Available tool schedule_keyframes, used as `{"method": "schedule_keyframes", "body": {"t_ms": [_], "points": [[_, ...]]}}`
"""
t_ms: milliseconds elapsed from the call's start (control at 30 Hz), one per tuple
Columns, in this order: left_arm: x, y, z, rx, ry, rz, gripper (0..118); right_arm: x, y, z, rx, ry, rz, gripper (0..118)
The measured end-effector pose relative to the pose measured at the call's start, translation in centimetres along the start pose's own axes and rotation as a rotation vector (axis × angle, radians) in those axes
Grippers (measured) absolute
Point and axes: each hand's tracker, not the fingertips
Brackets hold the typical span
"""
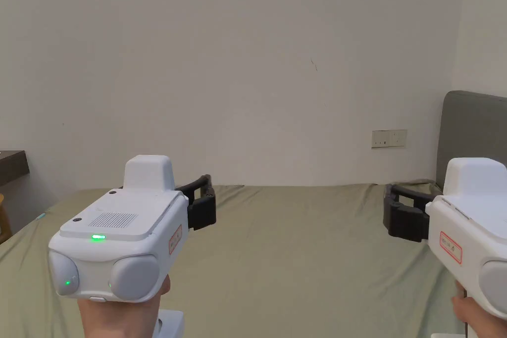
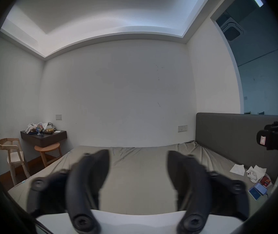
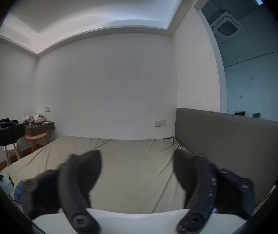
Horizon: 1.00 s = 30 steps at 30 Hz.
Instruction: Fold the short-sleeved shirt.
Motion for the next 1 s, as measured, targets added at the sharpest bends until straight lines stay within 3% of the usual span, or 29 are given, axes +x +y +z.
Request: {"method": "schedule_keyframes", "body": {"t_ms": [67, 100, 333, 1000], "points": [[-0.04, -0.01, -0.07, -0.002, 0.010, 0.004, 109, 0.11, -0.33, 0.17, 0.013, -0.006, -0.008, 114], [-0.08, -0.04, -0.15, 0.000, 0.005, 0.004, 118, 0.15, -0.29, 0.09, 0.002, -0.006, -0.006, 118], [-0.20, 0.31, -0.19, -0.005, -0.022, 0.039, 118, 0.04, -0.51, 0.11, 0.008, -0.026, 0.009, 118], [0.25, 0.45, 0.05, 0.022, 0.016, -0.020, 118, 0.23, 0.17, 0.39, 0.031, -0.044, 0.013, 118]]}}
